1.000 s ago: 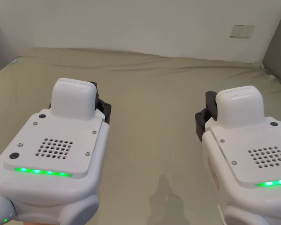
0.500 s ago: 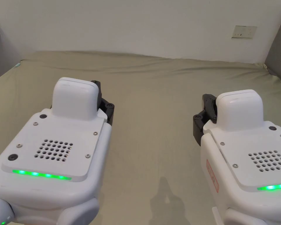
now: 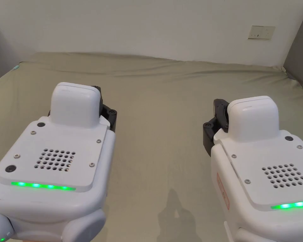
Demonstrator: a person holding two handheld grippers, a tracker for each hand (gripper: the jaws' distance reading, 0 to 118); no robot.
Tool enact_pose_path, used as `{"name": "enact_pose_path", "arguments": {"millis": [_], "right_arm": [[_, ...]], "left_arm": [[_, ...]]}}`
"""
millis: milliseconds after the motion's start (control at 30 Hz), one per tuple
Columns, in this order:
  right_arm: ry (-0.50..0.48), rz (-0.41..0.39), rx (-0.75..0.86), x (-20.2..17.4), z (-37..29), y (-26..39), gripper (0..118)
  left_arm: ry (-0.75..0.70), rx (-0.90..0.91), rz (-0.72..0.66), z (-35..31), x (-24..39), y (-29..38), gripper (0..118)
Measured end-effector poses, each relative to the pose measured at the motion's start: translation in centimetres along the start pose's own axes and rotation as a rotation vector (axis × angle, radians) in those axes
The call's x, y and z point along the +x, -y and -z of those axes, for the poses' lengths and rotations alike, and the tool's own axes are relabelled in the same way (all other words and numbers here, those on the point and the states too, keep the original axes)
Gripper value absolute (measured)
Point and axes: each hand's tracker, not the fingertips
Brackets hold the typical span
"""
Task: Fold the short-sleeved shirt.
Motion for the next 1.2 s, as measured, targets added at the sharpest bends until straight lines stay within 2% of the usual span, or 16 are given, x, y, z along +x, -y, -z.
{"name": "enact_pose_path", "arguments": {"millis": [267,300,333,367,400,433,467,500,533,667,833,933,967,1067,1133,1200], "right_arm": [[0.022,0.009,0.005,0.3,0.1,0.1,0],[0.024,0.013,0.006,0.4,0.1,0.1,4],[0.021,0.017,0.006,0.5,0.1,0.2,15],[0.015,0.025,0.005,0.6,0.1,0.2,29],[0.008,0.034,0.003,0.7,0.1,0.2,49],[-0.003,0.043,-0.001,0.8,0.2,0.2,89],[-0.005,0.043,-0.006,0.8,0.2,0.2,112],[-0.005,0.040,-0.007,0.6,0.2,0.1,117],[-0.020,0.009,0.048,0.2,-0.4,-0.1,118],[0.024,-0.016,0.019,-0.1,0.1,-0.4,118],[-0.069,0.121,-0.058,0.4,0.3,-1.4,118],[-0.010,0.179,-0.135,0.8,1.1,-1.7,118],[0.050,0.197,-0.181,0.7,1.4,-2.0,118],[0.152,0.195,-0.319,0.5,1.9,-3.2,118],[0.163,0.159,-0.383,0.5,2.3,-3.6,118],[0.151,0.160,-0.362,1.5,2.9,-2.7,118]], "left_arm": [[-0.001,-0.013,0.002,0.1,0.1,0.0,1],[-0.015,-0.018,0.010,0.2,0.2,0.1,4],[-0.011,-0.018,0.010,0.2,0.1,0.1,13],[-0.012,-0.021,0.008,0.2,0.1,0.2,28],[-0.013,-0.025,0.006,0.3,0.0,0.2,51],[-0.013,-0.032,0.001,0.4,-0.1,0.2,87],[-0.009,-0.039,-0.006,0.5,-0.3,0.3,108],[-0.006,-0.043,-0.011,0.5,-0.4,0.3,117],[-0.003,-0.036,-0.015,0.4,-0.5,0.3,117],[-0.010,-0.006,-0.008,0.0,-0.4,0.3,118],[0.004,-0.001,-0.003,-0.4,-0.5,0.0,117],[0.007,-0.016,-0.002,-0.4,-0.6,0.1,118],[0.011,-0.020,-0.003,-0.3,-0.6,0.1,118],[0.012,-0.027,-0.003,-0.2,-0.8,0.1,118],[0.006,-0.038,0.006,-0.1,-0.7,0.0,118],[-0.024,-0.026,0.015,-0.2,-0.6,0.0,117]]}}
